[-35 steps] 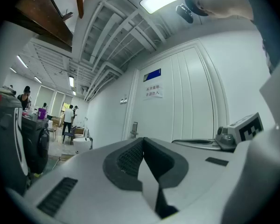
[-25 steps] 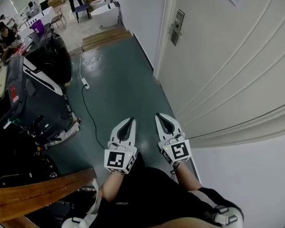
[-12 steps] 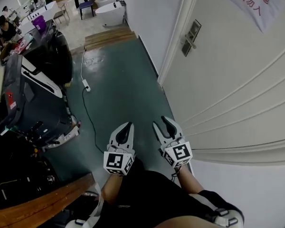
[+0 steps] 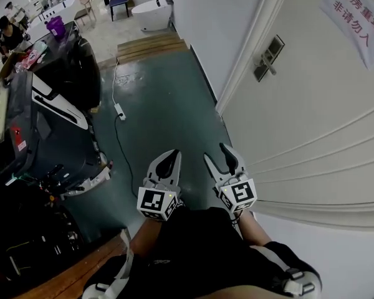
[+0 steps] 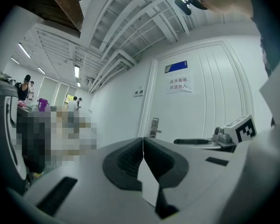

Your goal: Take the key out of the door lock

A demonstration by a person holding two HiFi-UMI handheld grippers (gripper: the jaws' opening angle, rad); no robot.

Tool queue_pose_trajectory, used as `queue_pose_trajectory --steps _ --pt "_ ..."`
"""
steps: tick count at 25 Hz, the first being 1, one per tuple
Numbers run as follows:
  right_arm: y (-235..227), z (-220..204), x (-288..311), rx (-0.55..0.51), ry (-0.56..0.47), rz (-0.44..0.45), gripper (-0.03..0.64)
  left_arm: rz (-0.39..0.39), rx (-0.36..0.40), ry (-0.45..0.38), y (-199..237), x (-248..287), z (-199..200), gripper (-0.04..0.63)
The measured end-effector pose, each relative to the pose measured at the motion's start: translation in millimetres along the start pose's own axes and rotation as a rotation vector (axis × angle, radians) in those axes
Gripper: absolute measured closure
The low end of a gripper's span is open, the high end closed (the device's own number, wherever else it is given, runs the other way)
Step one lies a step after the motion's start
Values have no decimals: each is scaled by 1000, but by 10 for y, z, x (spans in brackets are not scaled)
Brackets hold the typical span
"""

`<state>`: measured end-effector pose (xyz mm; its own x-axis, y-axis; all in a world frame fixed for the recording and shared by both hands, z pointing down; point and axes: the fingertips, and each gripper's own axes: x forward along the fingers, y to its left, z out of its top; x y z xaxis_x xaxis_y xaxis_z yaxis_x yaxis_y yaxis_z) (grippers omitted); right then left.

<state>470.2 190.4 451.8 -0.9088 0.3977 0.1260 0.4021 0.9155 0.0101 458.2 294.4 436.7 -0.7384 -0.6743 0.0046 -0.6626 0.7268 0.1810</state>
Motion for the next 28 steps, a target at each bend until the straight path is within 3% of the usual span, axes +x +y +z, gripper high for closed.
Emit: queue_pose_trajectory --steps 6,13,21,28 --pt "91 33 312 -16 27 58 387 43 -30 -17 234 99 154 571" --pt "-161 160 931 -9 -2 117 388 113 -26 -29 630 477 130 571" --pt "-754 384 1902 -1 -42 222 387 236 4 -51 1191 1222 366 571" --pt "-1356 424 2606 29 -37 267 387 289 2 -14 1537 1963 377 571"
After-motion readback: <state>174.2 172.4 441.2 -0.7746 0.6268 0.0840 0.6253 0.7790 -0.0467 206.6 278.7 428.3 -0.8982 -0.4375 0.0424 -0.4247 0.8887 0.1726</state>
